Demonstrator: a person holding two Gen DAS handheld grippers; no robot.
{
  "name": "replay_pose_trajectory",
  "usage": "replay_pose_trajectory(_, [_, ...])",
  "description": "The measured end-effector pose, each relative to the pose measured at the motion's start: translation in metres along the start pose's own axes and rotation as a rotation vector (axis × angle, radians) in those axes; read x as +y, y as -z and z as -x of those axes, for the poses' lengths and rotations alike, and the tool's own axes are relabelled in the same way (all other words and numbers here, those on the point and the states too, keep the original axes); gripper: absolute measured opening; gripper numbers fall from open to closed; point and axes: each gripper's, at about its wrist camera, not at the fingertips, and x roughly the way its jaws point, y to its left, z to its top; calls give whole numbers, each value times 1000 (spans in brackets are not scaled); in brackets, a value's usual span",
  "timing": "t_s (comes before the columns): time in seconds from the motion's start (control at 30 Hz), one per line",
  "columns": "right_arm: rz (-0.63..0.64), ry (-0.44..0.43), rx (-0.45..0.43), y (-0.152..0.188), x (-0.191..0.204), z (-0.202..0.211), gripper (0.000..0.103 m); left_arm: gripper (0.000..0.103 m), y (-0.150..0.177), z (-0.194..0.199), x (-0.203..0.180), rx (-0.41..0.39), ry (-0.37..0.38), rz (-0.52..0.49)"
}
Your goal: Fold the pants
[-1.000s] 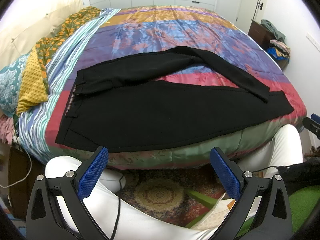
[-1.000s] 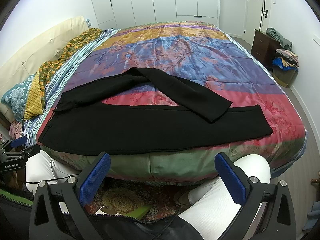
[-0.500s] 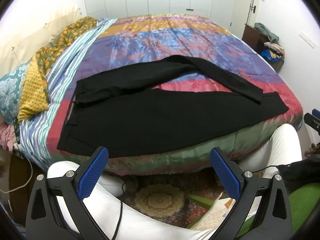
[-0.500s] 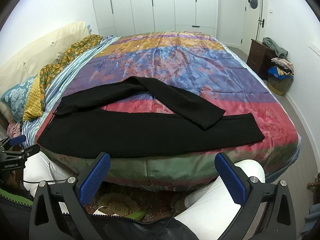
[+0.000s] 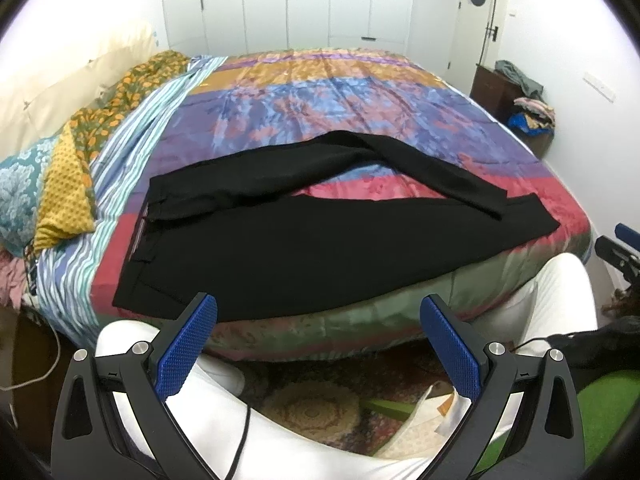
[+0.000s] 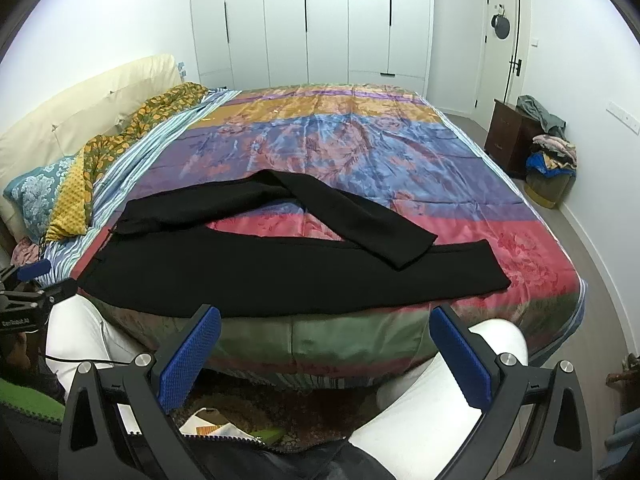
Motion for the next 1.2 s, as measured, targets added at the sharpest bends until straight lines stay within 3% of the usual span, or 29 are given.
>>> replay_pose_trajectory(0.13, [-9,1,11,0,-10,-7,103,102,-2,0,-2,31,-5,34])
replay_pose_trajectory(0.77, [-14,36,133,-7,-12,-55,103,102,-17,-36,-4,87,-108,-34])
replay_pose_trajectory(1.2, [23,27,144,-8,3,-57,103,102,-11,-35,8,101,-99,-12])
